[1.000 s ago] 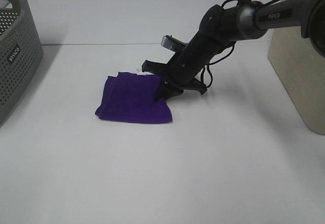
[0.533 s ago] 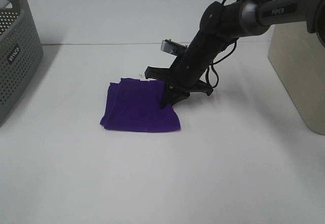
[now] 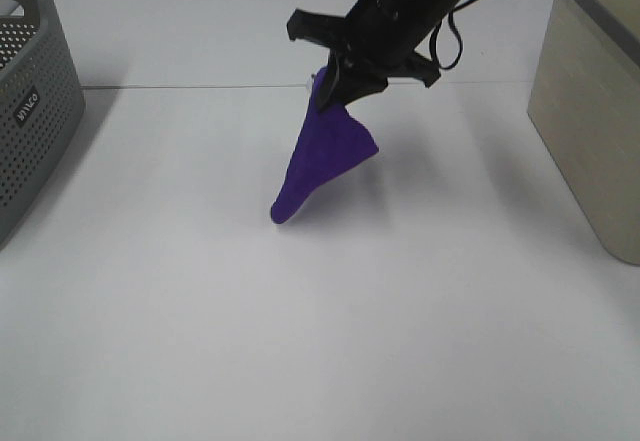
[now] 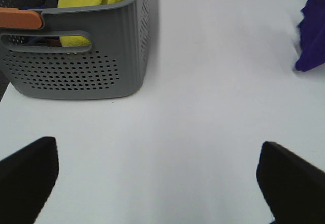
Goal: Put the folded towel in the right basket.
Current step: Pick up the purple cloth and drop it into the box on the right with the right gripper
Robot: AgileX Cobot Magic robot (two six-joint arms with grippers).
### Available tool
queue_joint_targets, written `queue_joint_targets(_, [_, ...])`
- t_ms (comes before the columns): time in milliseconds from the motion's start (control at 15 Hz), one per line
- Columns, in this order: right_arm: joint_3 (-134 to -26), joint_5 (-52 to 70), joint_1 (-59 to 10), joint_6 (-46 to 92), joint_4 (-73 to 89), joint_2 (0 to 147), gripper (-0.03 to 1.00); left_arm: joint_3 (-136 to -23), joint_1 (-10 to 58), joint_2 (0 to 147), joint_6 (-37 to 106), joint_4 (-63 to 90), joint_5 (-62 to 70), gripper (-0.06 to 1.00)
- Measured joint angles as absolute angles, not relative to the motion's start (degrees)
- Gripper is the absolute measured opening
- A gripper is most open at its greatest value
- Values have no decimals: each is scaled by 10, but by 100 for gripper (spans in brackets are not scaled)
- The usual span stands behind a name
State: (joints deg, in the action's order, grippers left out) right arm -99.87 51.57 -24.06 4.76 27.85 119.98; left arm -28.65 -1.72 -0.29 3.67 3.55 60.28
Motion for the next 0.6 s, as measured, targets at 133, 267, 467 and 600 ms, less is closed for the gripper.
queue_joint_targets(133, [-1001, 537, -241, 48, 275, 1147, 6, -286, -17, -3, 37, 36, 603, 99])
queue_joint_targets(267, [-1043, 589, -235, 48, 265, 1116, 6, -286, -17, -3, 37, 36, 603, 99])
queue_joint_targets(467, [-1160, 660, -182, 46, 257, 1101, 6, -286, -17, -3, 37, 35, 603, 99])
queue_joint_targets(600, [-1223, 684, -130, 41, 248, 1101, 6, -286, -17, -3, 37, 35, 603, 99])
